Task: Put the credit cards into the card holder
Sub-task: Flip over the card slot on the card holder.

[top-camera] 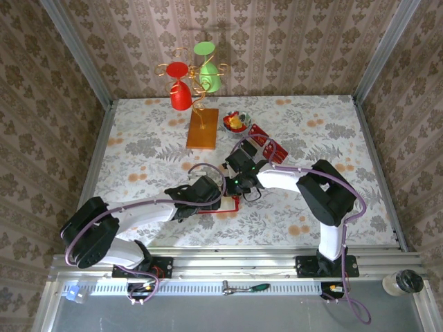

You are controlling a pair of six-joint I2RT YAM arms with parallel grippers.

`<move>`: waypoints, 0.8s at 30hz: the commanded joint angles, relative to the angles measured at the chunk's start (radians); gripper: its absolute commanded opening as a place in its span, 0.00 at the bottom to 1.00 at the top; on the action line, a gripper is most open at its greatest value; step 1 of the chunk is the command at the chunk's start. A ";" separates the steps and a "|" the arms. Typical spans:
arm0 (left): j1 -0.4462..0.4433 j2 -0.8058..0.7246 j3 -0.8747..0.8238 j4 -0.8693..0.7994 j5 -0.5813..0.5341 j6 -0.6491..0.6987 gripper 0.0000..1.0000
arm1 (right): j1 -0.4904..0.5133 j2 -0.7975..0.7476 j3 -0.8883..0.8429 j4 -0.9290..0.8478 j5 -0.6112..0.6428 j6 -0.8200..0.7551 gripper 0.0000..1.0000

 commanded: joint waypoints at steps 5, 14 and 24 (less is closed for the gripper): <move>-0.015 0.021 0.017 0.031 0.003 0.001 1.00 | 0.006 0.030 0.009 -0.021 -0.018 0.017 0.00; -0.019 0.053 -0.018 0.047 -0.005 -0.015 1.00 | 0.004 0.020 0.012 -0.021 -0.019 0.024 0.01; -0.019 0.062 -0.066 0.079 -0.003 -0.032 0.95 | -0.012 -0.126 -0.019 -0.011 0.020 0.085 0.26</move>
